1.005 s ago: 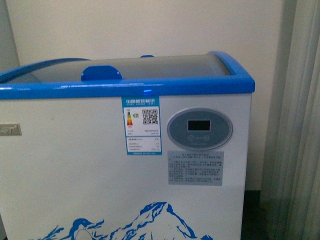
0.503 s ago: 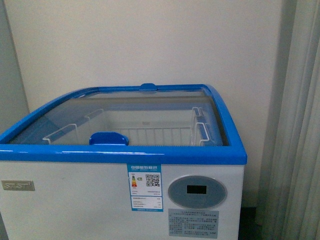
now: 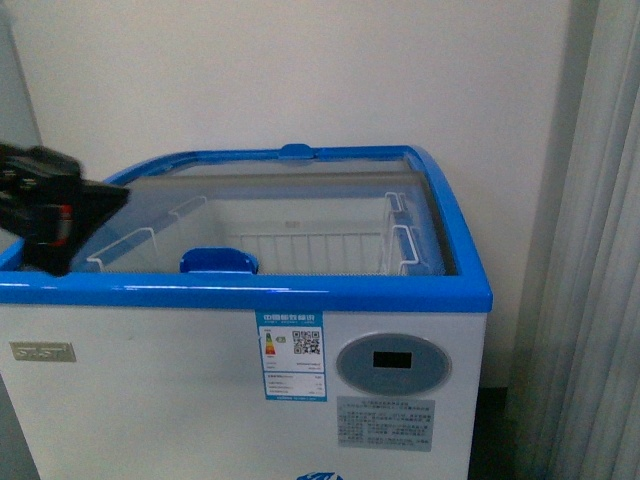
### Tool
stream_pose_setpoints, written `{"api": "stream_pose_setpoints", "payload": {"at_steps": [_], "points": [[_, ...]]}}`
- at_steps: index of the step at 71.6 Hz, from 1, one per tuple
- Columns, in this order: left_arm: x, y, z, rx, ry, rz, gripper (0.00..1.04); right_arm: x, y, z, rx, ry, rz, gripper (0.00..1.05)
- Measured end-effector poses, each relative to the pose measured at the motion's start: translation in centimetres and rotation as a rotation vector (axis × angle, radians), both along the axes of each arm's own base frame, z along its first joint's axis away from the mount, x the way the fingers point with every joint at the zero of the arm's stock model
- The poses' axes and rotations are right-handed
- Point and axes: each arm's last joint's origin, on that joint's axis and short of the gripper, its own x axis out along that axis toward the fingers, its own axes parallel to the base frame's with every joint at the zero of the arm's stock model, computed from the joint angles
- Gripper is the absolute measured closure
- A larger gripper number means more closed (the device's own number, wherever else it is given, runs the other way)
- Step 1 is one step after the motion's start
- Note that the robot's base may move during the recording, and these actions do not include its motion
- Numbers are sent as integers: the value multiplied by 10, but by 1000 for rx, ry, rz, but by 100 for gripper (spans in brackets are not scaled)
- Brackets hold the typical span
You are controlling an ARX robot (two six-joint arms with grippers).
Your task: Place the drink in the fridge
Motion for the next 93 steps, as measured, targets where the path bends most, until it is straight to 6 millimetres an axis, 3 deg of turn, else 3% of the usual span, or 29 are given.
{"api": "stream_pose_setpoints", "payload": {"at_steps": [12,30,62,93], "points": [[53,-24,5,423,-59,-276,8,0,0,0,0,0,-1,65],[90,-33,2,725,-109,-433,8,0,0,0,0,0,0,65],[133,-38,-14,828,-113,-462,8,0,0,0,0,0,0,65],[174,-41,-24,817,-151,-461,8,0,0,0,0,0,-1,65]]}}
